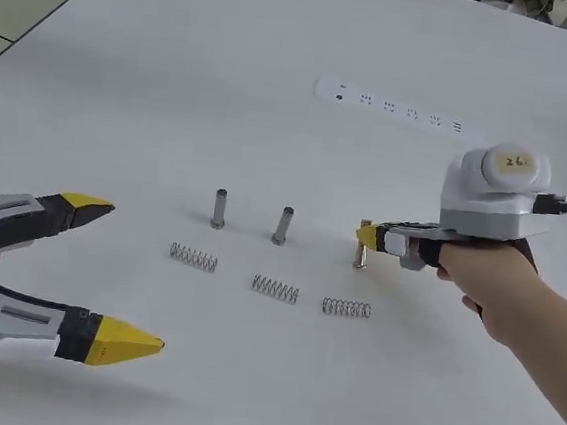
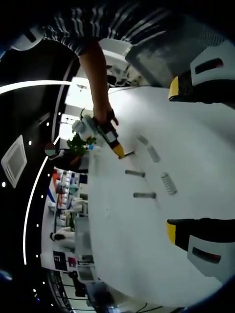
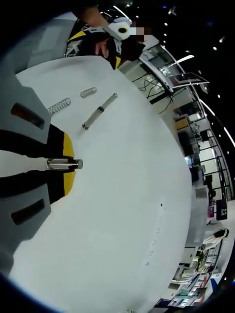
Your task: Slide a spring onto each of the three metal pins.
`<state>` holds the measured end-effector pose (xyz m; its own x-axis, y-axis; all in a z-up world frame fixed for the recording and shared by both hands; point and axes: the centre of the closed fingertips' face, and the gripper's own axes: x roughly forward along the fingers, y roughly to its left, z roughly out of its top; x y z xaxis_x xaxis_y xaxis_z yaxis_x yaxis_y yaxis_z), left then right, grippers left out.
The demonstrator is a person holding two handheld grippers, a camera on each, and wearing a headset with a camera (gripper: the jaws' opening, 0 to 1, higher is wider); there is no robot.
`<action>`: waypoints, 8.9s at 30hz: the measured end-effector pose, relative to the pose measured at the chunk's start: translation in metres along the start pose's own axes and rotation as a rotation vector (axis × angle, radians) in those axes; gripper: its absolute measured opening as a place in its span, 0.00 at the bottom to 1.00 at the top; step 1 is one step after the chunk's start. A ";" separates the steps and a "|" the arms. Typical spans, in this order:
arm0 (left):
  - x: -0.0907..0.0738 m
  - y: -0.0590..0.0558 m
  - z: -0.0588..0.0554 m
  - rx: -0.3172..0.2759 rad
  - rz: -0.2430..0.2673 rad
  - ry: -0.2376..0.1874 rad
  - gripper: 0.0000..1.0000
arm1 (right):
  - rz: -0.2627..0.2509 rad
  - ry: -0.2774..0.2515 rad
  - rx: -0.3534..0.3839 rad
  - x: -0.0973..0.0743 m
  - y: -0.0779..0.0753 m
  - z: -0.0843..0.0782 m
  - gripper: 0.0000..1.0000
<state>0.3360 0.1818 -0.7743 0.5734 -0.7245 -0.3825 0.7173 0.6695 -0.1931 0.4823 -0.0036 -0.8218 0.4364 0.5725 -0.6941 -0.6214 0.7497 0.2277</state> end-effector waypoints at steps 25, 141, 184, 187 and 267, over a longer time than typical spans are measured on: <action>0.001 -0.003 -0.003 -0.003 -0.002 0.003 0.96 | -0.021 -0.038 -0.061 -0.011 0.006 -0.002 0.05; 0.003 -0.004 0.008 -0.026 -0.020 -0.014 0.98 | 0.092 0.045 -0.224 -0.032 0.029 -0.034 0.50; 0.004 -0.005 0.006 -0.022 -0.020 -0.010 0.98 | 0.244 0.239 -0.844 -0.031 0.058 -0.067 0.31; 0.004 -0.005 0.006 -0.022 -0.020 -0.010 0.98 | 0.256 0.254 -0.872 -0.029 0.057 -0.070 0.27; 0.031 -0.026 -0.001 0.046 -0.112 0.042 0.97 | 0.309 0.305 -0.914 -0.031 0.072 -0.075 0.08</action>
<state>0.3341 0.1422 -0.7821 0.4724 -0.7862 -0.3984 0.7937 0.5760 -0.1955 0.3753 0.0085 -0.8352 0.0670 0.4937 -0.8671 -0.9950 -0.0315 -0.0948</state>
